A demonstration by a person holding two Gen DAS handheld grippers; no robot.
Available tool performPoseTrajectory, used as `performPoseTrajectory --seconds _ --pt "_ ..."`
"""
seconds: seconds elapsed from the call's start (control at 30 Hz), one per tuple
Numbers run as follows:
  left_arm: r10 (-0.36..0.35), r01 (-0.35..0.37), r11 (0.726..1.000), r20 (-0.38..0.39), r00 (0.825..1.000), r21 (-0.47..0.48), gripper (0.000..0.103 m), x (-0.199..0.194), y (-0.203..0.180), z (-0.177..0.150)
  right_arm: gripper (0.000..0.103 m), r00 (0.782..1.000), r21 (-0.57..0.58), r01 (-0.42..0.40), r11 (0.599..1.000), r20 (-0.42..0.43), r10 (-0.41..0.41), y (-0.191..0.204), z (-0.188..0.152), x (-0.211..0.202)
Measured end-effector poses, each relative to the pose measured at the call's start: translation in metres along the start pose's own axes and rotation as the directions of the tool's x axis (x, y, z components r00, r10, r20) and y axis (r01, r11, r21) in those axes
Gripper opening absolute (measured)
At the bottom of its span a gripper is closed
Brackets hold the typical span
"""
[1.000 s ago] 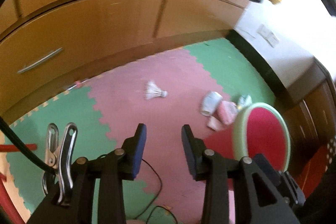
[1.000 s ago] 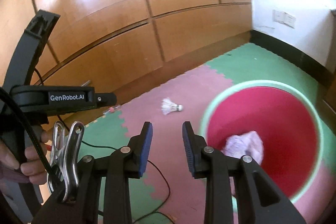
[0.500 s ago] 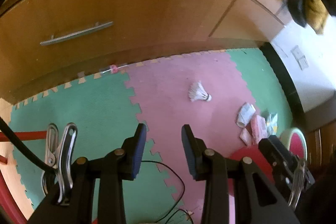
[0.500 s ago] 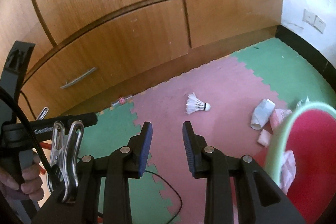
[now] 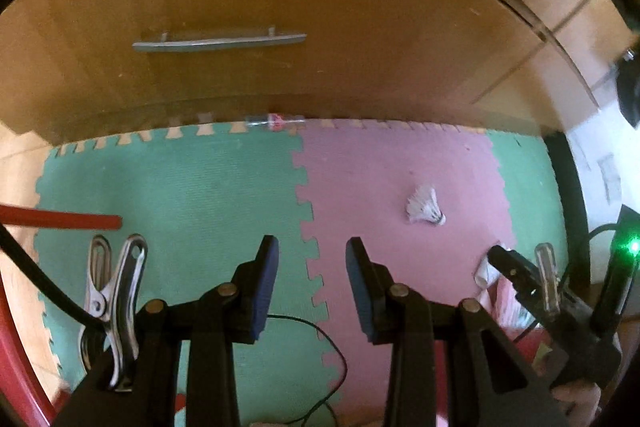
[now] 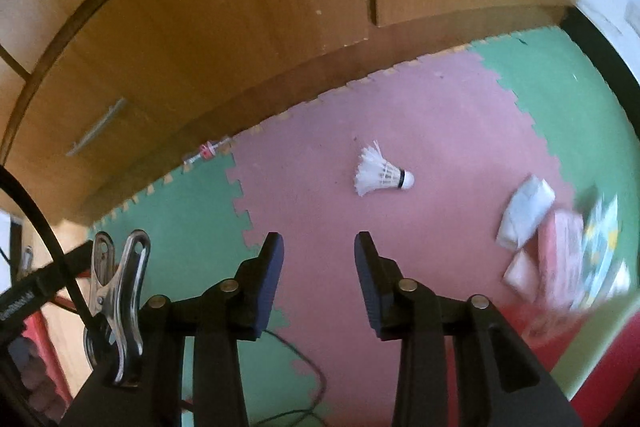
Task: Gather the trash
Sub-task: 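Move both tools away from the bucket toward the white shuttlecock, then lower the right tool onto the white shuttlecock and close on its base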
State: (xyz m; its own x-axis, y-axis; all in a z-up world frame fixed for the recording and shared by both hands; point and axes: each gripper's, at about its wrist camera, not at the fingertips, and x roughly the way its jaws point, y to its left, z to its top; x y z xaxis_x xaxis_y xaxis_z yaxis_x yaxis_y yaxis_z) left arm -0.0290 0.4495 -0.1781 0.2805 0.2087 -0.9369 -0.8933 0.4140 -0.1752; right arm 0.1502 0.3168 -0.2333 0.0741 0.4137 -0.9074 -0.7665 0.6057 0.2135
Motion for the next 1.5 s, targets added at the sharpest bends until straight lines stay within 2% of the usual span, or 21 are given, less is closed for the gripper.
performPoseTrajectory --seconds 0.33,0.43,0.57,0.63,0.7,0.83,0.93,1.03,1.27,1.33,1.4,1.47,1.5 --pt "0.098 -0.094 0.986 0.025 0.995 -0.14 0.037 0.024 -0.012 0.018 0.038 0.99 -0.176 -0.037 0.984 -0.138 0.012 -0.028 0.049 0.033" --pt "0.126 -0.115 0.979 0.053 0.991 -0.168 0.037 0.03 -0.016 0.023 0.038 0.983 -0.281 -0.06 0.958 -0.185 0.008 -0.031 0.061 0.051" --pt "0.116 -0.1 0.976 0.074 0.99 -0.195 0.048 0.06 -0.013 0.03 0.04 0.972 -0.406 -0.06 0.912 -0.232 -0.039 -0.039 0.068 0.086" --pt "0.112 -0.099 0.977 0.063 0.992 -0.187 0.051 0.082 -0.012 0.033 0.047 0.964 -0.445 -0.06 0.894 -0.257 -0.064 -0.044 0.07 0.107" --pt "0.117 -0.11 0.978 0.027 0.993 -0.177 0.051 0.104 -0.01 0.036 0.049 0.958 -0.465 -0.058 0.883 -0.275 -0.082 -0.051 0.072 0.125" --pt "0.117 -0.115 0.984 0.007 0.993 -0.135 0.053 0.128 -0.007 0.034 0.054 0.946 -0.452 -0.095 0.887 -0.319 -0.062 -0.064 0.075 0.156" --pt "0.141 -0.141 0.985 -0.005 0.99 -0.104 0.055 0.145 -0.004 0.033 0.054 0.949 -0.487 -0.058 0.871 -0.297 -0.103 -0.067 0.076 0.175" --pt "0.14 -0.14 0.984 -0.008 0.99 -0.107 0.059 0.157 0.003 0.034 0.054 0.948 -0.489 -0.072 0.87 -0.304 -0.093 -0.071 0.076 0.19" --pt "0.164 -0.162 0.985 0.031 0.986 -0.059 0.078 0.18 0.003 0.04 0.054 0.937 -0.531 -0.101 0.841 -0.335 -0.098 -0.069 0.059 0.217" --pt "0.167 -0.165 0.986 0.043 0.985 -0.039 0.083 0.186 0.001 0.041 0.054 0.937 -0.552 -0.086 0.829 -0.327 -0.12 -0.067 0.053 0.223" --pt "0.165 -0.164 0.986 0.063 0.984 -0.024 0.092 0.193 0.0 0.042 0.054 0.944 -0.578 -0.05 0.814 -0.294 -0.151 -0.064 0.049 0.228" --pt "0.169 -0.169 0.986 0.101 0.98 -0.008 0.097 0.201 -0.002 0.043 0.054 0.936 -0.556 -0.05 0.829 -0.316 -0.155 -0.066 0.048 0.235" --pt "0.175 -0.176 0.984 0.117 0.978 0.002 0.099 0.202 -0.004 0.043 0.045 0.929 -0.539 -0.046 0.841 -0.332 -0.162 -0.068 0.047 0.239"
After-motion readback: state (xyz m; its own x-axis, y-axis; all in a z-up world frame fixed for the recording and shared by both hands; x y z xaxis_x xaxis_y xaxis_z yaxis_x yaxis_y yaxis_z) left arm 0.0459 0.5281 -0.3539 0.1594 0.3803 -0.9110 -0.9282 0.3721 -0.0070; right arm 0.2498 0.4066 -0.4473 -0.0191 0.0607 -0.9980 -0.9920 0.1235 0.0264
